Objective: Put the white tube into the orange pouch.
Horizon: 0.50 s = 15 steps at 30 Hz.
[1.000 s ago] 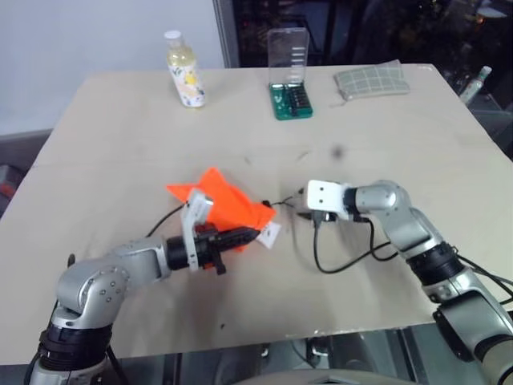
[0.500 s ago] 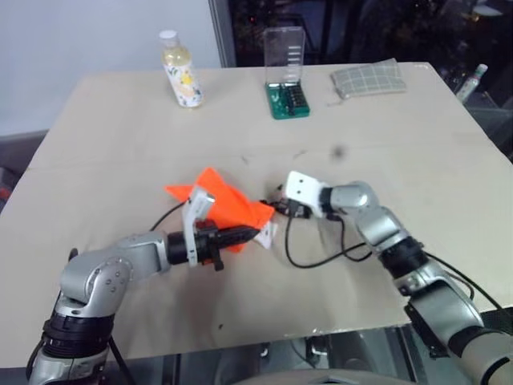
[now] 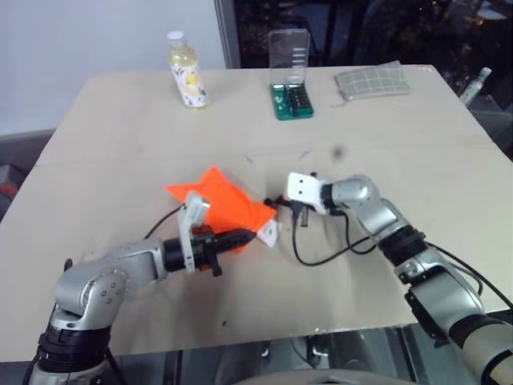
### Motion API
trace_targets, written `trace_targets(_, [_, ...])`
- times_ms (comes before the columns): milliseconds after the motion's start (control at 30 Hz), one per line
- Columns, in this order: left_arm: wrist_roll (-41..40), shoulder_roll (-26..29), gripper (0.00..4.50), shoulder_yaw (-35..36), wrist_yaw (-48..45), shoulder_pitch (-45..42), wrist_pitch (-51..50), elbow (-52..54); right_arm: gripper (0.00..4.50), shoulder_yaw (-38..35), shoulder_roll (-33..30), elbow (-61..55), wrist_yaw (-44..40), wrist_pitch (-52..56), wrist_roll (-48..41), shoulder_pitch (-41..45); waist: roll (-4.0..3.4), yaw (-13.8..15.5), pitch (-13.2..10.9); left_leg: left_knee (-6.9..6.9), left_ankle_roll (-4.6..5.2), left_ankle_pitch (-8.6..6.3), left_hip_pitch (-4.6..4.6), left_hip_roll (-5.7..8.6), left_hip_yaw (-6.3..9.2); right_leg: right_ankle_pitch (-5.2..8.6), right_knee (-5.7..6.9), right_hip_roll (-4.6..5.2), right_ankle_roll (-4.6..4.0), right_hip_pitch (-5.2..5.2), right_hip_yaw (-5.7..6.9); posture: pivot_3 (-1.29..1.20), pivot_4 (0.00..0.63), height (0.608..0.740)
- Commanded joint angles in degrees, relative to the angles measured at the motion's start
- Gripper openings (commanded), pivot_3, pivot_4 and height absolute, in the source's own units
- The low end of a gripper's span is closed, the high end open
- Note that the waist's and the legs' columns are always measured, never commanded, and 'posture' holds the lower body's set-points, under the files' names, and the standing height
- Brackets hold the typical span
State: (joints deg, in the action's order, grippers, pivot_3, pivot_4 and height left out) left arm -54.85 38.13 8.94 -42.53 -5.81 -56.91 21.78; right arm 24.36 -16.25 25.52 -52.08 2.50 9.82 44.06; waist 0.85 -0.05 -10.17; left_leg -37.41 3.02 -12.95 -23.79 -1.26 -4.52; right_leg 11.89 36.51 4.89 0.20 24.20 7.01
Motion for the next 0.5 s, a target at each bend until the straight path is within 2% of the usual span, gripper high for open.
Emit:
trace_targets(33, [-3.5, -1.3, 0.00, 1.9, -0.4, -2.0, 0.6, 1.6, 0.05, -3.7, -1.9, -4.8, 7.5, -0.4, 2.6, -0.3, 0.01, 0.1, 0.0, 0.00, 0.00, 0.00, -0.04, 0.00, 0.00, 0.00, 0.01, 0.00, 0.00, 0.03, 0.01, 0.00, 0.150, 0.740])
trace_targets(133, [-8.8, -3.7, 0.00, 3.6, 1.5, -4.9, -0.9, 0.6, 0.05, -7.1, -2.5, -11.3, 13.1, -1.0, 3.2, 0.5, 0.02, 0.0, -0.1, 0.00, 0.00, 0.00, -0.06, 0.00, -0.02, 0.00, 0.01, -0.01, 0.01, 0.06, 0.01, 0.00, 0.150, 0.740])
trace_targets(300, [-24.0, -9.9, 0.00, 7.5, 13.0, -13.6, -3.7, -5.2, 0.05, -12.8, -4.1, -22.4, 20.1, 1.9, 5.3, 3.6, 0.04, 0.1, -0.1, 0.02, 0.25, 0.16, -0.08, -0.02, 0.01, 0.00, 0.03, -0.08, 0.02, 0.07, 0.00, 0.00, 0.150, 0.740])
trace_targets(500, [-31.9, -13.1, 0.00, 8.3, 19.3, -16.5, -3.3, -9.9, 0.05, -15.9, -6.7, -26.4, 20.8, 4.8, 4.8, 7.9, 0.08, -0.1, -0.1, 0.01, 0.29, 0.16, -0.06, -0.02, -0.01, -0.01, 0.02, -0.17, 0.03, 0.04, -0.02, 0.00, 0.150, 0.740])
